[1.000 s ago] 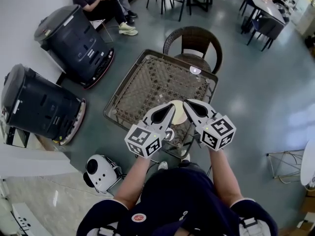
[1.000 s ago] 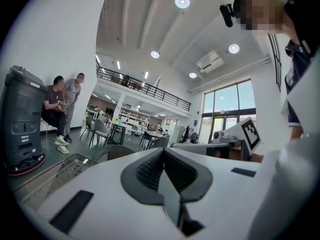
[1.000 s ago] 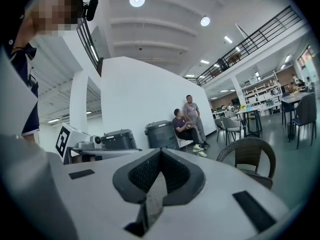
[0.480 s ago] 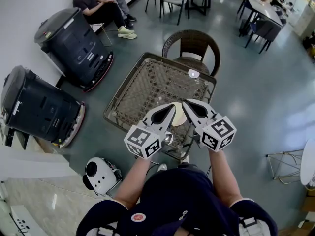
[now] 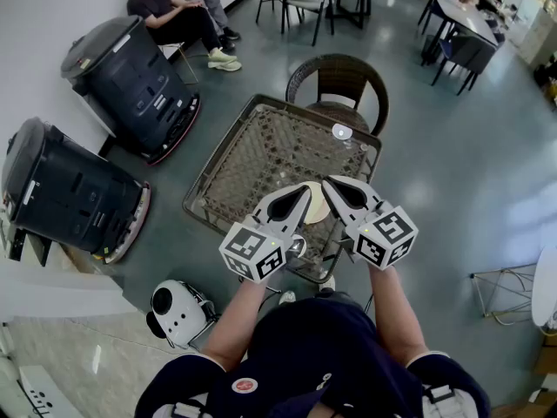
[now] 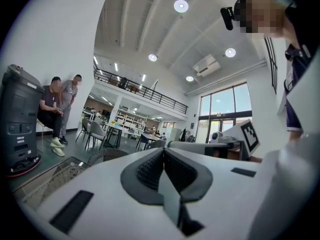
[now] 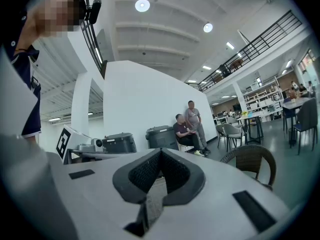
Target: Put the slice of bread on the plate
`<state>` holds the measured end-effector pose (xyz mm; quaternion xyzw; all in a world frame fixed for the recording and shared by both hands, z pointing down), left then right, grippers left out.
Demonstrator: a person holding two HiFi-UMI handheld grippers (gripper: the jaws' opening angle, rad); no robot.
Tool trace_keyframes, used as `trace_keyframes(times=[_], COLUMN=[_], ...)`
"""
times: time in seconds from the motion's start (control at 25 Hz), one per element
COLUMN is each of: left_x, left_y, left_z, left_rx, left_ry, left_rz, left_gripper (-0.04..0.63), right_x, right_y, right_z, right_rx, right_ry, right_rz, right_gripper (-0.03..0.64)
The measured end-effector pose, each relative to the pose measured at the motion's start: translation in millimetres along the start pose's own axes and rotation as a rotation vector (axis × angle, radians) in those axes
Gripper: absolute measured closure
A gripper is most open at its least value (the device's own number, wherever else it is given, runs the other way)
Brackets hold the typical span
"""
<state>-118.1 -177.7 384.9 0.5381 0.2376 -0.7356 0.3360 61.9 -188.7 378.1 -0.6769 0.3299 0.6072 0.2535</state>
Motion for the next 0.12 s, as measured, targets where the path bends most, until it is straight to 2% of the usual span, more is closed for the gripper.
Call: trace_keyframes(times=[0.12], left_x=[-0.1], left_y=[1.6], left_z=[-4.4], left_rx=[-0.002], left_ry=[0.0], left_rz=[0.001], left_gripper=[0.588], right_x=[1.2], right_y=[-4.4], right_z=[-0.6], right_rx=[-0.001], right_ry=[-0.001], right_rz=[-0.003], right_gripper=[0.612])
Point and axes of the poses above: the fingertips, and each gripper's own axes: y forward along the fingers, z to its left, x out of its top, the point moved 10 cm from there along -y, backward along the fingers, and after that the axes turned 4 degrees about -y, right-handed, at the moved point
